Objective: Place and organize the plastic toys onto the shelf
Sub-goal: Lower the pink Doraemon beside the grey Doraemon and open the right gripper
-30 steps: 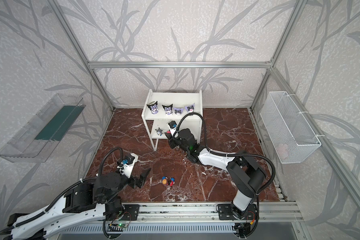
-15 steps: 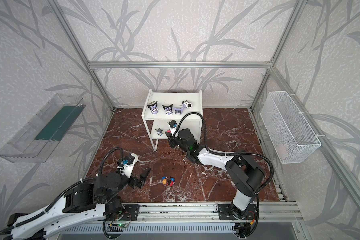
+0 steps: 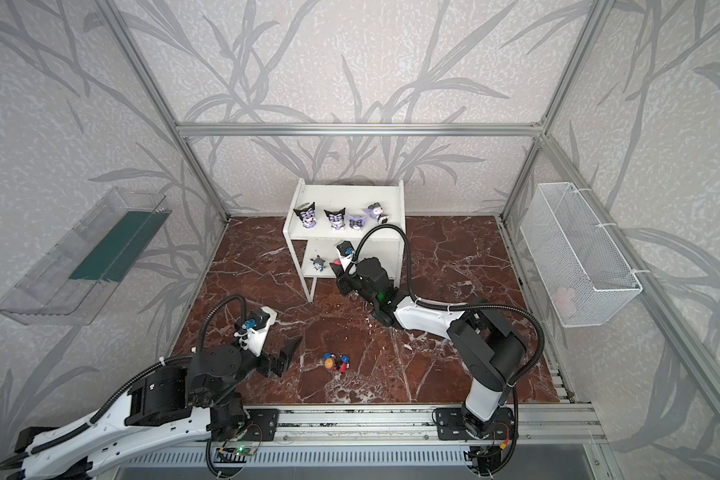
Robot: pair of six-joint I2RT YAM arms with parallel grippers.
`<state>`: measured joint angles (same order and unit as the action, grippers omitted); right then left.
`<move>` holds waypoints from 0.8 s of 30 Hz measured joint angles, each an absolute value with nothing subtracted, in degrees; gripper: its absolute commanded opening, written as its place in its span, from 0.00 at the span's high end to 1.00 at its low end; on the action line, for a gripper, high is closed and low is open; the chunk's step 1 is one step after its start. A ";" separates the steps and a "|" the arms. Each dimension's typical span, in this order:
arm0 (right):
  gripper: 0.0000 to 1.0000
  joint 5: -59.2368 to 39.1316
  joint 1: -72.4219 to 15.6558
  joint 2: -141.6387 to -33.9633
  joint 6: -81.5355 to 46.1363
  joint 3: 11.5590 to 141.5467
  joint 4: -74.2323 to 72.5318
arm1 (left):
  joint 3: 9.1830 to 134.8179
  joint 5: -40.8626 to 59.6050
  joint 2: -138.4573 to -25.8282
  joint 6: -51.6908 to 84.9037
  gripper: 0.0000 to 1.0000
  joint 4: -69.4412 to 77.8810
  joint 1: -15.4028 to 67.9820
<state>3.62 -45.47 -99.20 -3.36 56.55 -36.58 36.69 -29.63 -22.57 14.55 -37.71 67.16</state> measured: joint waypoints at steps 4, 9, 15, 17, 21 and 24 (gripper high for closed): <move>0.51 3.64 -45.47 -99.20 -3.22 56.55 -36.56 | 36.69 -29.61 -22.15 14.55 0.01 -37.69 67.16; 0.47 3.81 -45.47 -99.20 -3.03 56.55 -36.53 | 36.69 -29.45 -22.15 14.55 0.01 -37.69 67.16; 0.43 4.10 -45.47 -97.80 -2.90 56.10 -35.81 | 36.69 -29.39 -22.13 14.55 0.01 -37.69 67.16; 0.42 4.27 -45.47 -96.36 -2.90 55.05 -35.70 | 36.69 -29.30 -22.11 14.55 0.01 -37.69 67.16; 0.39 4.78 -45.47 -93.51 -2.90 52.77 -35.59 | 36.69 -29.17 -21.93 14.55 0.01 -37.67 67.16; 0.37 5.06 -45.45 -91.57 -2.92 51.05 -35.16 | 36.69 -28.97 -21.91 14.55 0.01 -37.67 67.16</move>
